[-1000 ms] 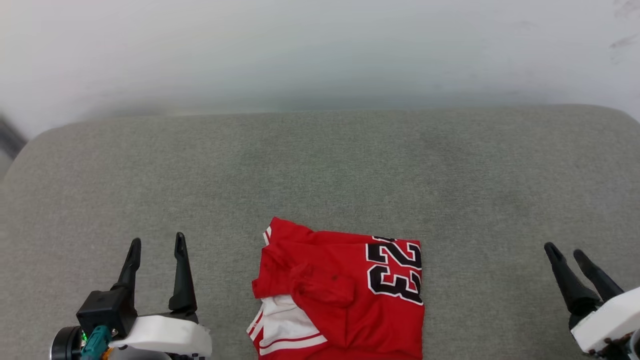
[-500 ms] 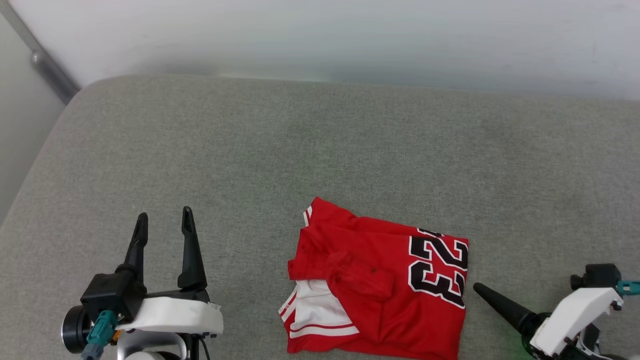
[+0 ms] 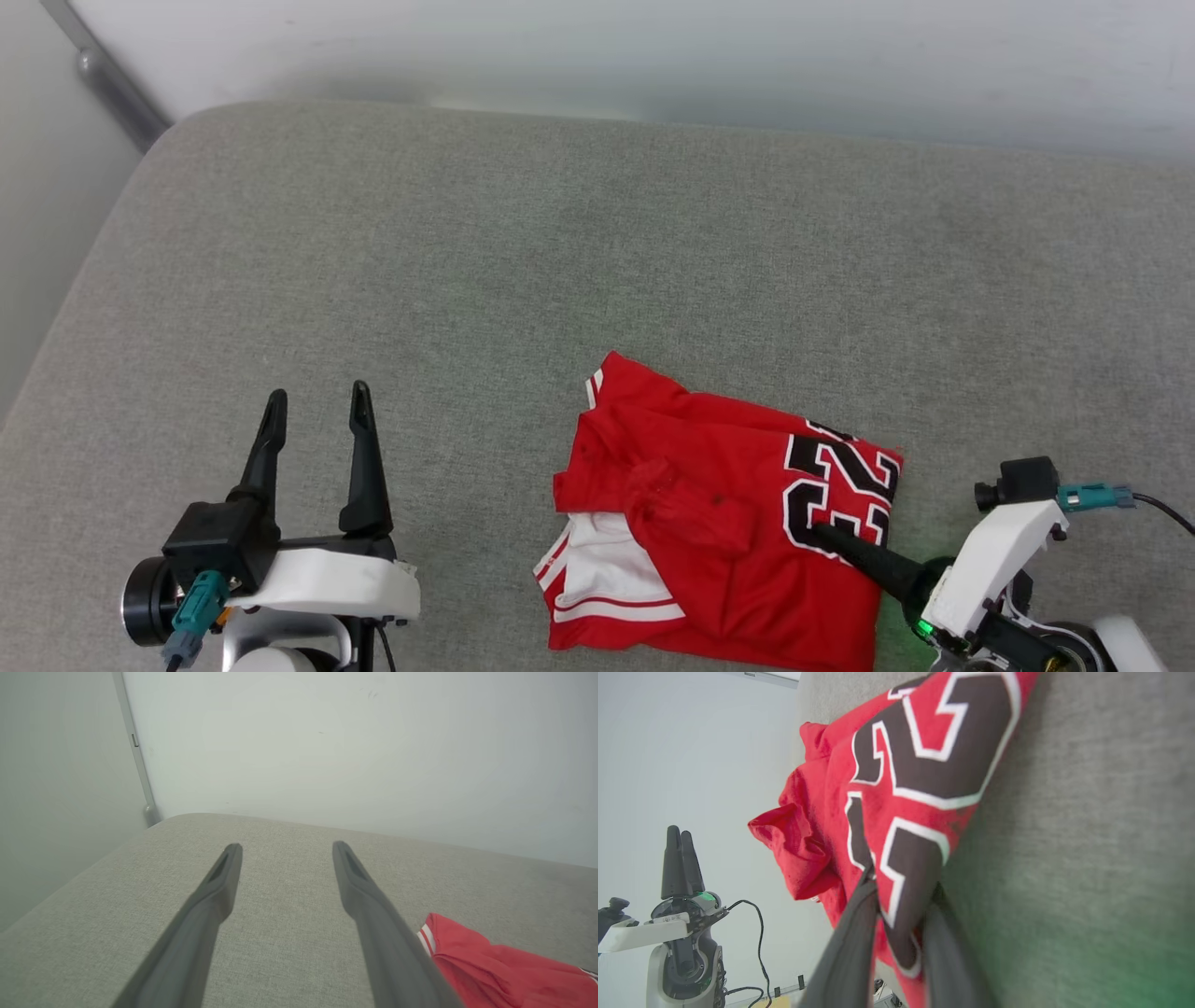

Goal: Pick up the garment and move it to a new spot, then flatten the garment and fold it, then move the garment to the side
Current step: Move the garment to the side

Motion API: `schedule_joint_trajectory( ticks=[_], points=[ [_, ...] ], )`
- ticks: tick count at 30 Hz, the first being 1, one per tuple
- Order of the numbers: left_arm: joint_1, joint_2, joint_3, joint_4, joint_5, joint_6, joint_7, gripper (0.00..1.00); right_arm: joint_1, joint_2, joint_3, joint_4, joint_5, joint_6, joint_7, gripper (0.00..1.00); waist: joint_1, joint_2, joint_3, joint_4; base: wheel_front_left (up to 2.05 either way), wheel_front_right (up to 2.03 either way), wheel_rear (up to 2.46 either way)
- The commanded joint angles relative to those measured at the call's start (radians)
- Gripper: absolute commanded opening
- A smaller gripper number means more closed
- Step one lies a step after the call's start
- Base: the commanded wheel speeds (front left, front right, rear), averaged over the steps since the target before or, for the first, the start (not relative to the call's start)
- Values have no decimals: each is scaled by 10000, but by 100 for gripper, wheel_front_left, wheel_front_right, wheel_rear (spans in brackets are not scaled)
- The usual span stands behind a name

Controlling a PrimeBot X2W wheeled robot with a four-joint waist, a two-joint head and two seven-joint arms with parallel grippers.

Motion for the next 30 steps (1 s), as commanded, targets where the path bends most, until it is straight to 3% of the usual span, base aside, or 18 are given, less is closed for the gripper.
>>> schedule_joint_trajectory(
  ticks=[1,7,14,21,30],
  points=[
    [-64,-42,53,14,34,-40,-24,100,-59,-25,83,32,59,-4,-11,0,0,0,-73,-33,0,0,0],
    [172,-35,155,100,114,-127,-23,100,-275,-778,886,-708,-386,-2,-354,0,0,0,-453,-324,0,0,0],
    [486,128,193,13,131,-170,-21,100,-709,-2286,2370,-1704,-2431,-4,-391,0,0,0,-918,-1261,0,0,0],
    [655,340,210,-301,200,-119,58,100,-1415,-3637,2869,-2572,-4544,-4,164,0,0,0,-887,-2846,0,0,0],
    [-212,630,-71,-774,534,-313,390,100,-2577,-4078,2693,-3081,-5454,-5,429,0,0,0,177,-5098,0,0,0]
  ],
)
